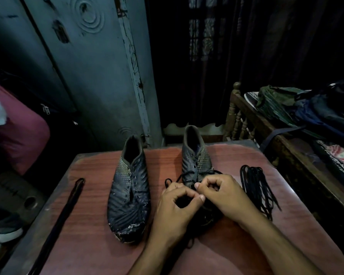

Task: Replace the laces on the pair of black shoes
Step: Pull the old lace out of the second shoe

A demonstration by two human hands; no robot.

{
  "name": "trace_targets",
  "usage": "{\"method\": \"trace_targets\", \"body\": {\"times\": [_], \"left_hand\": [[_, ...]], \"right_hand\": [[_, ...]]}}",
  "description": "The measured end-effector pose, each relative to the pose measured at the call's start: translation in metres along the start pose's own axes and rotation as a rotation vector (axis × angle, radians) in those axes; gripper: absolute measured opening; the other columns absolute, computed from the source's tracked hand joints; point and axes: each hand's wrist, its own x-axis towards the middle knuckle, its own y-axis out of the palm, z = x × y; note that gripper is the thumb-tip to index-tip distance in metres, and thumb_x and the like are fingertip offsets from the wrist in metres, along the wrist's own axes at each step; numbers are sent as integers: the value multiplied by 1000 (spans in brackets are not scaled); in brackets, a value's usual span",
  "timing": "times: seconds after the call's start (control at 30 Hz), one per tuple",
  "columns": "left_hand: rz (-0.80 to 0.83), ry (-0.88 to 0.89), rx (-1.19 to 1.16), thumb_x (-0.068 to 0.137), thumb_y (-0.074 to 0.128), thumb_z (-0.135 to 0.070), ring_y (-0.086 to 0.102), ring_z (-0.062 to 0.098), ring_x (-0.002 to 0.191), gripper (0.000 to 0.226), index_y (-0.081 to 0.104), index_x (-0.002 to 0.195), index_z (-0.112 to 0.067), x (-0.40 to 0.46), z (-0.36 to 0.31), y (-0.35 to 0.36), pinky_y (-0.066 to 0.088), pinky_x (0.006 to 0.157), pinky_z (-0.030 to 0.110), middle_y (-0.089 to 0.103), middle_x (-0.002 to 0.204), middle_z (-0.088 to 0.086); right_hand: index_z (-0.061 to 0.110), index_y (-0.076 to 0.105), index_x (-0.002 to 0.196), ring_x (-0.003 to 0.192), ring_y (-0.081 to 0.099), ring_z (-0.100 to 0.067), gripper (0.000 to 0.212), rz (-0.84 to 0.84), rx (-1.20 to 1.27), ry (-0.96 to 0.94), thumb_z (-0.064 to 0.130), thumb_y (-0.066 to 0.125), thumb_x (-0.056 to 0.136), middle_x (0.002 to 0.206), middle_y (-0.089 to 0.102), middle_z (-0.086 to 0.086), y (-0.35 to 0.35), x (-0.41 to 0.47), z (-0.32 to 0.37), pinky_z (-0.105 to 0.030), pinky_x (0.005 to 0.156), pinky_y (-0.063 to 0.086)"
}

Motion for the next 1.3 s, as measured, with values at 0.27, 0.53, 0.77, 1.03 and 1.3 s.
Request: {"method": "trace_targets", "body": {"times": [0.27, 0.53, 0.77, 1.03, 1.3], "left_hand": [[-59, -29, 82, 93, 63, -41, 63, 3, 89, 24, 80, 80, -30, 4, 5, 1, 41, 77, 13, 65, 85, -5], [-94, -40, 57, 79, 68, -45, 64, 7, 86, 23, 75, 74, -24, 4, 3, -1, 49, 79, 23, 66, 86, -4], [44, 22, 45, 72, 69, -48, 60, 15, 96, 15, 67, 67, -34, 1, 2, -1, 44, 90, 34, 61, 84, -6], [1, -82, -71, 84, 63, -42, 62, 10, 79, 27, 77, 68, -25, 3, -2, -3, 46, 74, 26, 67, 80, -1], [-12, -64, 28, 93, 73, -30, 65, 6, 86, 17, 80, 77, -31, 2, -1, 0, 45, 75, 16, 69, 89, -1]], "right_hand": [[23, 67, 62, 64, 47, -12, 32, 223, 70, -107, 47, 68, 84, 62, 55, -10, -12, -2, 1, -28, 68, 37], [23, 63, 60, 60, 46, -4, 36, 99, 100, -36, 34, 73, 93, 59, 53, 6, -6, -1, -1, -25, 61, 37], [18, 70, 66, 54, 39, -4, 31, 15, 13, -46, 34, 73, 92, 58, 55, -10, 2, 0, 1, -25, 52, 31], [21, 69, 64, 63, 47, -9, 28, 198, 115, -54, 24, 74, 91, 60, 58, -3, -12, 0, 2, -30, 62, 37], [31, 72, 64, 72, 48, -5, 24, 288, 13, -130, 49, 73, 80, 63, 57, -5, -22, -2, 1, -22, 72, 38]]}}
